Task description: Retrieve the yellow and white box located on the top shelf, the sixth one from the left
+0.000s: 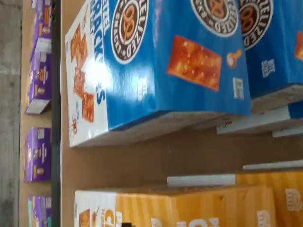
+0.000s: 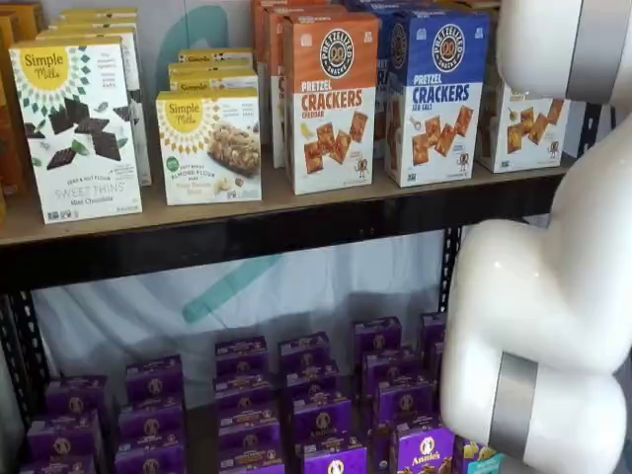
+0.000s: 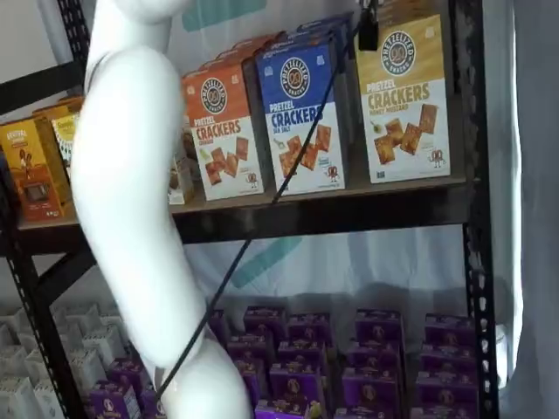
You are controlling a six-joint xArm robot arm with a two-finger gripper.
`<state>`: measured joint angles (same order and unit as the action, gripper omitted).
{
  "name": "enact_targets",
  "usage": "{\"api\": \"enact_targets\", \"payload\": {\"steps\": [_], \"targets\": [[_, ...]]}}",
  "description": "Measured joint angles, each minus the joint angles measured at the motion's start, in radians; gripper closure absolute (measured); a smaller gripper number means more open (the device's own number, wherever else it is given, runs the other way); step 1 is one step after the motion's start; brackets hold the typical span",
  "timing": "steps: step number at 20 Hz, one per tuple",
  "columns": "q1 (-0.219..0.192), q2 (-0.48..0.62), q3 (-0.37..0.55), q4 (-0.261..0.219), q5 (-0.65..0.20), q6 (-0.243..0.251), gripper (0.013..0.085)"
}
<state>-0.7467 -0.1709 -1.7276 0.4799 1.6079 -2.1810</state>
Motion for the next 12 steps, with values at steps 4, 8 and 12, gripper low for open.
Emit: {"api": "enact_targets", "payload": {"steps": [4,8,12], "targets": [[0.036,0.048,-0.069,-0.088,0.042,0.013,0.013],[0.053,0.07,-0.09,-0.116,0.043,0.021,0.013],[0.066,0.074,-0.087,-0.129,0.023,0.023,0.013]]}}
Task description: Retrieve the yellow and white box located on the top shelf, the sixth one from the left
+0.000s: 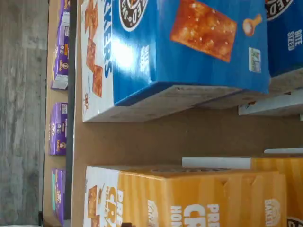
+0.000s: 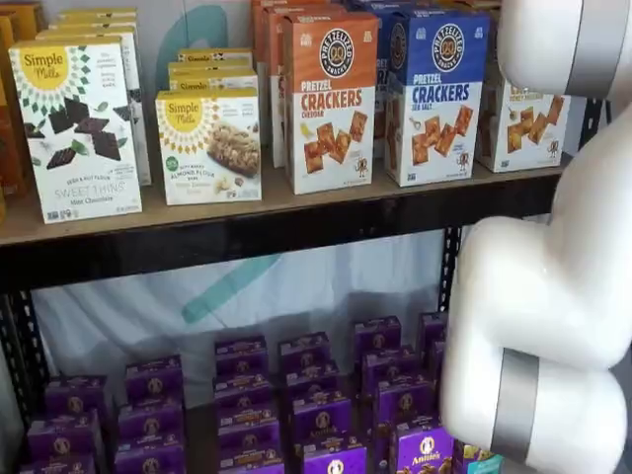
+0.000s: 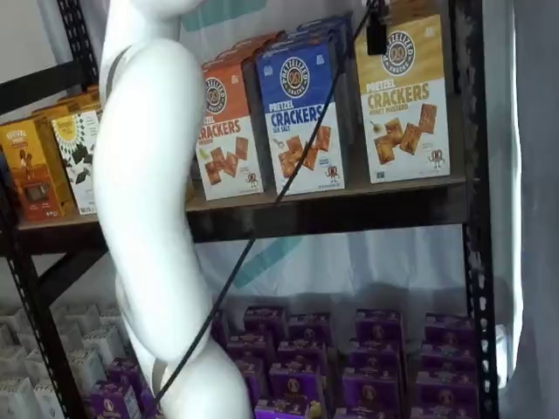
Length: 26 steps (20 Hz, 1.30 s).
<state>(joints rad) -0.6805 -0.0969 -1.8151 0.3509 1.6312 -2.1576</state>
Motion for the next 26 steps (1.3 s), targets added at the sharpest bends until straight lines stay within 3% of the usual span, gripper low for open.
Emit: {"api": "enact_targets", "payload": {"steps": [11,26], "targets": [[0.052,-0.022,0.058,-0.093,-0.059,0.006,0.013],[0.065,0.001,-0.007,-0.172,0.048,0.014,0.013]]}}
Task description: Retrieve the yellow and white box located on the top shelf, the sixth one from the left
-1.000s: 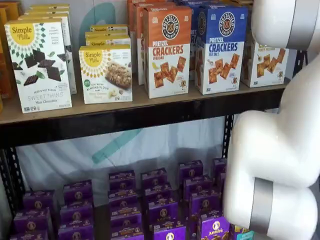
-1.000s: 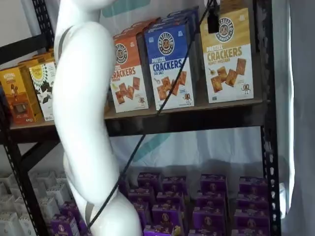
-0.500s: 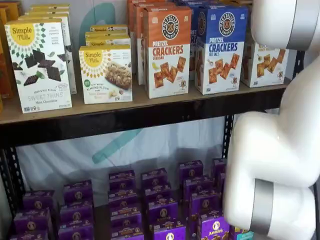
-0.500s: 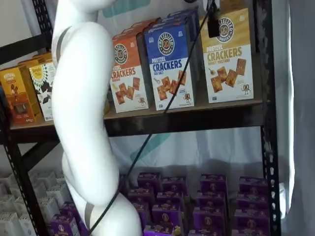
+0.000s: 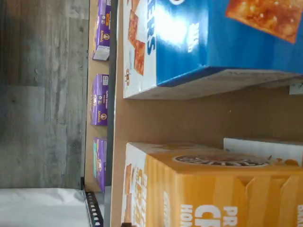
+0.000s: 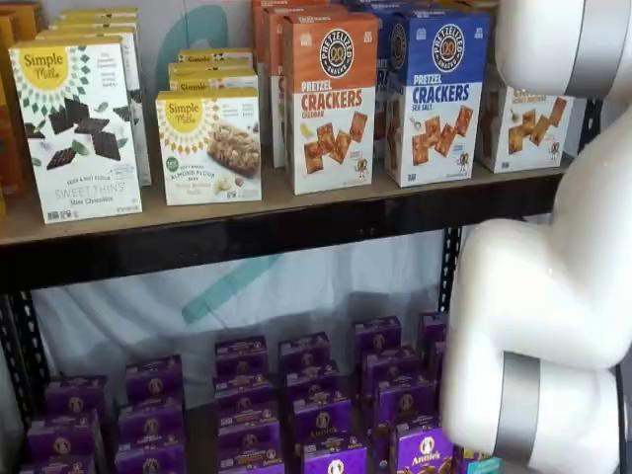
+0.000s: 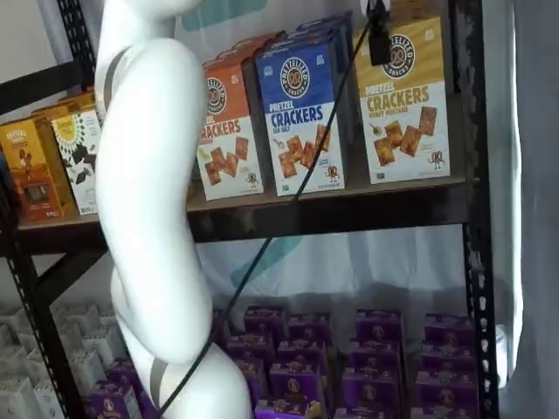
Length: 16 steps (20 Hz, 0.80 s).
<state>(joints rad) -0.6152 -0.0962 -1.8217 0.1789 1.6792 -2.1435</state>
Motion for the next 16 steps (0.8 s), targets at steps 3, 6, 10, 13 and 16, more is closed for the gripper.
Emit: {"api": "enact_targets", "payload": {"steps": [3,6,10,13,16], "targets": [[0.0,-0.008,0.009,-0.005,0.002,-0.001,0.013],[0.004,-0.02,0.028,-0.015,-0.005,-0.001,0.013],[0.005,-0.03,0.044,-0.013,-0.01,0.0,0.013],[0.003,-0.034,0.051,-0.011,-0.01,-0.002,0.013],[0.001,-0.038,0.056,-0.009,-0.012,-0.004,0.013]]}}
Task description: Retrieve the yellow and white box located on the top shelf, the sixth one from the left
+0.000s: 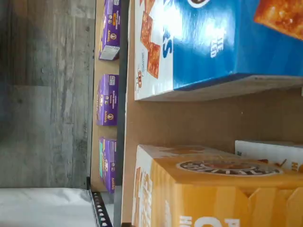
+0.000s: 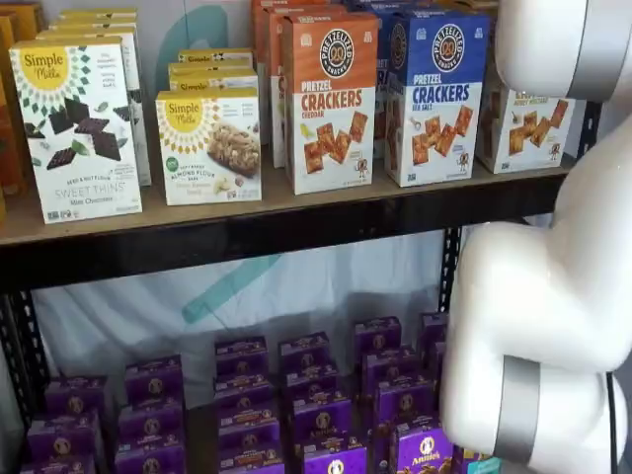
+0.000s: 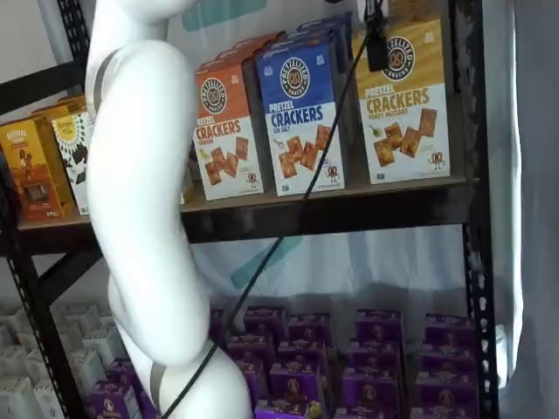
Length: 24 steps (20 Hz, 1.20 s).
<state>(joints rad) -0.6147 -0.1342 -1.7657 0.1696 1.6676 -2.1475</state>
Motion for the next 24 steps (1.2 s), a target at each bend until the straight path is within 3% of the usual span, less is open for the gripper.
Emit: {"api": "enact_targets", "payload": {"steps": [1,3,11,13,24], "targets": [[-0.001,0.0,0.0,0.001,0.0,0.0,0.013],[-0.003,-0.002,0.002,0.002,0.0,-0.003,0.021],[-0.009,-0.005,0.004,0.003,0.002,-0.008,0.021],[-0.012,-0.004,0.002,0.008,0.005,-0.009,0.029],[-0.027,-0.001,-0.014,0.016,0.023,-0.019,0.029]]}}
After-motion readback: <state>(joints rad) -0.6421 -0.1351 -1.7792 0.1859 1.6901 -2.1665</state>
